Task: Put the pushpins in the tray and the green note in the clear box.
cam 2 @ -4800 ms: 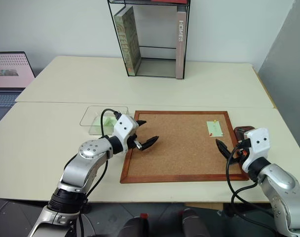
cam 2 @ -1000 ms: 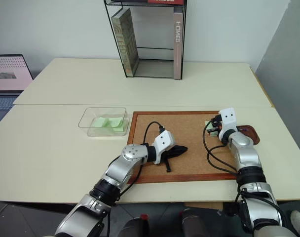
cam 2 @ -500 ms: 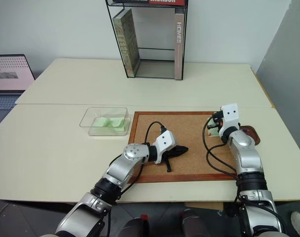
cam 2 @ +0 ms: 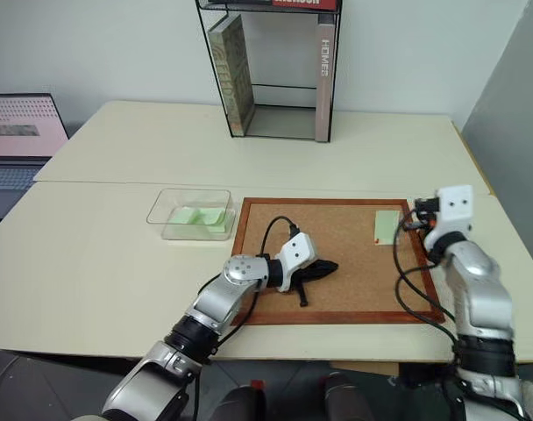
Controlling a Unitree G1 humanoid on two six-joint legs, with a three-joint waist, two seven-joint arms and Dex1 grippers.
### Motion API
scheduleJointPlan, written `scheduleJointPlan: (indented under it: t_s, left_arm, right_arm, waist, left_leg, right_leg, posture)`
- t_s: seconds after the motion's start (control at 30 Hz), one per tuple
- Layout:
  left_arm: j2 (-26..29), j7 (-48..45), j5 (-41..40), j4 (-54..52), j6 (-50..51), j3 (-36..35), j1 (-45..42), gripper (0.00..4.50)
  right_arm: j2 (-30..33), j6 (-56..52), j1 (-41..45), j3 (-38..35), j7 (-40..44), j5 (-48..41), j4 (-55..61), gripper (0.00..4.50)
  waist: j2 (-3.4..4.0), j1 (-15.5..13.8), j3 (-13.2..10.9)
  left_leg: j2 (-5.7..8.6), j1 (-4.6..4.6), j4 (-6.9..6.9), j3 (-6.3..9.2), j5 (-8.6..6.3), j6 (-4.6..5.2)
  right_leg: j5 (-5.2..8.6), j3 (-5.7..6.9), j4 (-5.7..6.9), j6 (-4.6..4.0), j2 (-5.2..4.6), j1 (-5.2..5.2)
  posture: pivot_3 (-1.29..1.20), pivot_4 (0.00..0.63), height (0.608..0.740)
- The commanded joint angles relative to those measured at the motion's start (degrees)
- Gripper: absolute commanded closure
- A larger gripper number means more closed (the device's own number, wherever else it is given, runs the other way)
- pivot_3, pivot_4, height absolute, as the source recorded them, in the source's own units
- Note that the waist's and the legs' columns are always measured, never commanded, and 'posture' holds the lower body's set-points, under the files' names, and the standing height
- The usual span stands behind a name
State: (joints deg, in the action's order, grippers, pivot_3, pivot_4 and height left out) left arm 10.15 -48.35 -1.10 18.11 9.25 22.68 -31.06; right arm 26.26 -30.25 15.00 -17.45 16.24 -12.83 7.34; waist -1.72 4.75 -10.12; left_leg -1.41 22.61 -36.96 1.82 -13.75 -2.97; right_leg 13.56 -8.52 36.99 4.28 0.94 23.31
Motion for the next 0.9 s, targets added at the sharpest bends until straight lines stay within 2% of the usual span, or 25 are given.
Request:
scheduleJointPlan:
  t_s: [0.03,0.33,0.4,0.43,0.57,0.67,0.7,0.77,0.8,0.9]
  left_arm:
    - [0.2,-0.64,1.56,1.95,0.5,1.6,1.28,4.5]
    - [0.15,-0.74,1.67,2.45,0.05,1.52,0.86,4.5]
    - [0.45,-0.78,1.83,2.43,-0.14,1.44,0.92,4.5]
    - [0.54,-0.78,1.91,2.48,-0.25,1.43,0.92,4.5]
    - [0.6,-0.76,2.03,2.48,-0.37,1.39,0.95,4.5]
    - [0.63,-0.71,2.08,2.18,-0.36,1.47,1.17,4.5]
    - [0.62,-0.72,2.1,2.18,-0.37,1.5,1.19,4.5]
    - [0.62,-0.75,2.13,2.17,-0.38,1.57,1.26,4.5]
    - [0.62,-0.75,2.15,2.18,-0.4,1.59,1.27,4.5]
    - [0.56,-0.8,2.2,2.45,-0.55,1.62,1.14,4.5]
  right_arm:
    - [1.61,-4.64,-3.43,-2.69,-0.62,-1.08,5.33,4.48]
    - [2.65,-7.66,-4.59,-1.76,-0.74,0.55,1.34,4.48]
    - [2.48,-7.57,-3.6,-2.08,-1.2,0.66,-0.36,4.04]
    - [2.42,-7.55,-3.22,-2.2,-1.38,0.69,-1.0,3.97]
    - [2.48,-8.22,-1.76,-2.16,-1.41,0.25,-3.77,2.97]
    - [2.45,-8.17,-1.35,-2.1,-1.57,0.13,-4.17,2.33]
    - [2.44,-8.16,-1.18,-2.18,-1.68,0.09,-4.2,2.26]
    - [2.3,-8.25,-1.07,-2.65,-2.02,-0.14,-4.01,1.74]
    - [2.28,-8.32,-1.12,-2.86,-2.12,-0.24,-3.9,1.61]
    - [2.36,-8.0,-1.58,-3.28,-2.04,-0.53,-3.21,1.61]
  waist:
    - [0.01,0.02,0.01]
    - [0.03,0.06,0.02]
    - [0.03,0.07,0.02]
    - [0.03,0.07,0.02]
    - [0.03,0.09,0.02]
    - [0.03,0.11,0.02]
    - [0.03,0.12,0.02]
    - [0.03,0.12,0.02]
    - [0.03,0.14,0.02]
    - [0.02,0.17,0.02]
  left_leg:
    - [0.0,-0.01,0.0,0.0,0.0,0.0]
    - [0.01,-0.05,-0.02,-0.11,0.0,0.0]
    - [0.01,-0.04,-0.01,-0.11,0.0,0.0]
    - [0.01,-0.05,0.0,-0.11,0.0,0.0]
    - [0.0,-0.05,-0.01,-0.12,0.0,0.0]
    - [0.0,-0.05,0.0,-0.11,0.0,0.0]
    - [0.0,-0.05,0.0,-0.11,0.0,0.0]
    - [0.01,-0.05,0.0,-0.12,0.0,0.0]
    - [0.01,-0.05,0.0,-0.12,0.0,0.0]
    - [0.0,-0.05,0.0,-0.11,0.0,0.0]
  right_leg:
    - [0.13,0.0,0.01,-0.23,0.0,0.0]
    - [0.16,-0.12,-0.01,-0.27,0.0,-0.01]
    - [0.16,-0.12,-0.02,-0.27,0.0,0.0]
    - [0.16,-0.12,-0.02,-0.27,0.0,-0.01]
    - [0.16,-0.12,-0.02,-0.27,0.0,0.0]
    - [0.16,-0.11,-0.02,-0.27,0.01,0.0]
    - [0.16,-0.12,-0.02,-0.27,0.01,0.0]
    - [0.16,-0.12,-0.03,-0.27,0.01,0.0]
    - [0.16,-0.12,-0.03,-0.26,0.01,0.0]
    - [0.16,-0.12,-0.03,-0.27,0.01,0.0]
  posture:
    - [0.0,0.15,0.74]
    - [0.0,0.15,0.74]
    - [0.0,0.15,0.74]
    - [0.0,0.15,0.74]
    - [0.0,0.15,0.74]
    - [0.0,0.15,0.74]
    - [0.0,0.15,0.74]
    - [0.0,0.15,0.74]
    - [0.0,0.15,0.74]
    - [0.0,0.15,0.74]
